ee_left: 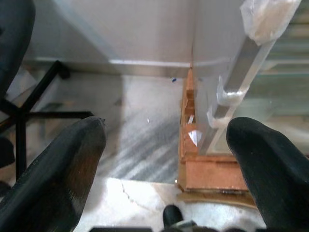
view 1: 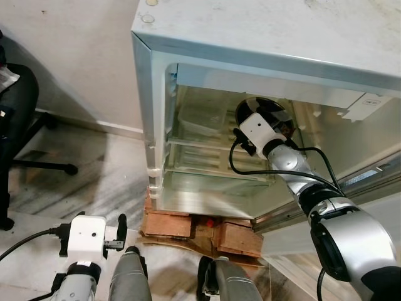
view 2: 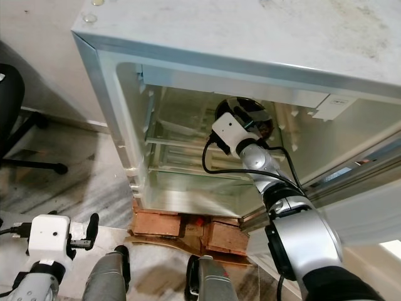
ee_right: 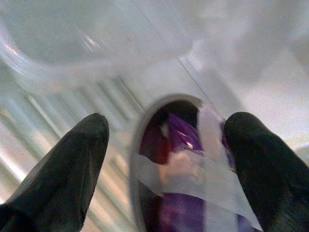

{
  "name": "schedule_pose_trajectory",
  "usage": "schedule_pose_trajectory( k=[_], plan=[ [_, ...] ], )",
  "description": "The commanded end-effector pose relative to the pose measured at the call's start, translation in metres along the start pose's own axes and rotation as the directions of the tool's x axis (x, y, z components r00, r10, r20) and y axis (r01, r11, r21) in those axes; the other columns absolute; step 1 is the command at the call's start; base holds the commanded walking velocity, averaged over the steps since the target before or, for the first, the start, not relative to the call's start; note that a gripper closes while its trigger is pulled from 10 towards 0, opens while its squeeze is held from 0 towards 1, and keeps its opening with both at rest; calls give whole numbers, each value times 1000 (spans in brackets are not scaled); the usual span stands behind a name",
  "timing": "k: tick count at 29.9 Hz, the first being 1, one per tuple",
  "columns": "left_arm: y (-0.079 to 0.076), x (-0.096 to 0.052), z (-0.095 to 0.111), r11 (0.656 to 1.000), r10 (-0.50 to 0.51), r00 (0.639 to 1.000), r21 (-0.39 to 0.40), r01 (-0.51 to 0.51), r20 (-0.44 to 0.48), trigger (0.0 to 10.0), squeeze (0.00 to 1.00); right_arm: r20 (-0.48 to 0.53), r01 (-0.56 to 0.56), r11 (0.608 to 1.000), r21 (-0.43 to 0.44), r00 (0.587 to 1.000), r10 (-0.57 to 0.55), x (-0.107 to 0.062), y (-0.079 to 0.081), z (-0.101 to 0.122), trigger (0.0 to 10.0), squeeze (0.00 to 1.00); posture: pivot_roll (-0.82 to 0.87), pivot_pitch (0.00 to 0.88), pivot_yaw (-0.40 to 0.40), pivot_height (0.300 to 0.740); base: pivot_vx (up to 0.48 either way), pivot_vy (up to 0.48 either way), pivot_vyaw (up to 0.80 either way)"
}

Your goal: Restocking fridge

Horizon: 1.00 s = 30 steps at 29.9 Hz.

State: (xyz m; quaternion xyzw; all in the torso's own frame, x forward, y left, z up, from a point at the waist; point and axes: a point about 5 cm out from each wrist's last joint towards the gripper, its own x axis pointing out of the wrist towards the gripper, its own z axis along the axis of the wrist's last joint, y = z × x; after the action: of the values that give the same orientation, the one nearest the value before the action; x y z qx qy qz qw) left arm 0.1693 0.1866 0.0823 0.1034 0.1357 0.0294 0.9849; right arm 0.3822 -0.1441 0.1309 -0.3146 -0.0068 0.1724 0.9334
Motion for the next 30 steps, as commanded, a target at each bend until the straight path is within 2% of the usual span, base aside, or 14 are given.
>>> schedule_pose_trajectory(
  k=[1, 3, 7, 10, 12, 16, 18, 20, 24, 26, 27, 29, 30],
  plan=[
    [-1, 4, -4, 1000, -9, 1000, 1, 9, -9, 10000, 0, 23, 1, 999, 35, 1000, -2, -6, -1, -6, 10000, 0, 214, 147, -132, 740, 0, 0, 0],
    [-2, 13, -2, 1000, -18, 1000, 4, 18, 6, 10000, 0, 48, 16, 999, 43, 999, -18, -8, -3, -5, 10000, 0, 196, 119, -121, 740, 0, 0, 0],
    [-3, 16, -1, 1000, -22, 1000, 5, 22, 12, 10000, 0, 58, 24, 999, 42, 998, -26, -9, -5, -5, 10000, 0, 196, 119, -121, 740, 0, 0, 0],
    [-7, 28, 3, 999, -40, 998, 8, 39, 39, 10000, 0, 96, 82, 995, 64, 991, -88, -15, -14, -8, 10000, 0, 182, 67, -113, 740, 0, 0, 0],
    [-7, 28, 3, 999, -40, 998, 8, 39, 39, 10000, 0, 96, 82, 995, 64, 991, -88, -15, -14, -8, 10000, 0, 182, 67, -113, 740, 0, 0, 0],
    [-10, 39, 6, 999, -43, 997, 16, 42, 59, 10000, 0, 70, 151, 975, 165, 984, -164, -31, -17, -27, 10000, 0, 169, 33, -109, 740, 0, 0, 0],
    [-10, 42, 5, 999, -39, 997, 31, 37, 65, 10000, 0, 44, 155, 968, 198, 985, -167, -37, -15, -35, 10000, 0, 165, 28, -112, 740, 0, 0, 0],
    [-12, 47, 7, 998, -52, 995, 47, 48, 80, 10000, 0, -3, 160, 948, 274, 986, -165, -42, -10, -44, 10000, 0, 152, 17, -113, 740, 0, 0, 0],
    [-12, 53, 7, 997, -62, 994, 47, 58, 88, 10000, 0, -23, 138, 922, 362, 990, -139, -48, 1, -50, 10000, 0, 133, 11, -98, 740, 0, 0, 0],
    [-13, 56, 7, 996, -81, 993, 51, 77, 91, 10000, 0, -56, 125, 887, 445, 992, -112, -53, 13, -54, 10000, 0, 125, 3, -92, 740, 0, 0, 0],
    [-15, 58, 7, 994, -96, 991, 61, 90, 95, 10000, 0, -79, 119, 855, 504, 993, -91, -58, 24, -57, 10000, 0, 123, 0, -94, 740, 0, 0, 0],
    [-15, 60, 7, 995, -92, 991, 57, 87, 93, 10000, 0, -86, 130, 800, 586, 991, -98, -62, 32, -57, 10000, 0, 122, 0, -94, 740, 0, 0, 0],
    [-15, 60, 7, 995, -92, 991, 57, 87, 93, 10000, 0, -86, 130, 800, 586, 991, -98, -62, 32, -57, 10000, 0, 122, 0, -94, 740, 0, 0, 0]
  ],
)
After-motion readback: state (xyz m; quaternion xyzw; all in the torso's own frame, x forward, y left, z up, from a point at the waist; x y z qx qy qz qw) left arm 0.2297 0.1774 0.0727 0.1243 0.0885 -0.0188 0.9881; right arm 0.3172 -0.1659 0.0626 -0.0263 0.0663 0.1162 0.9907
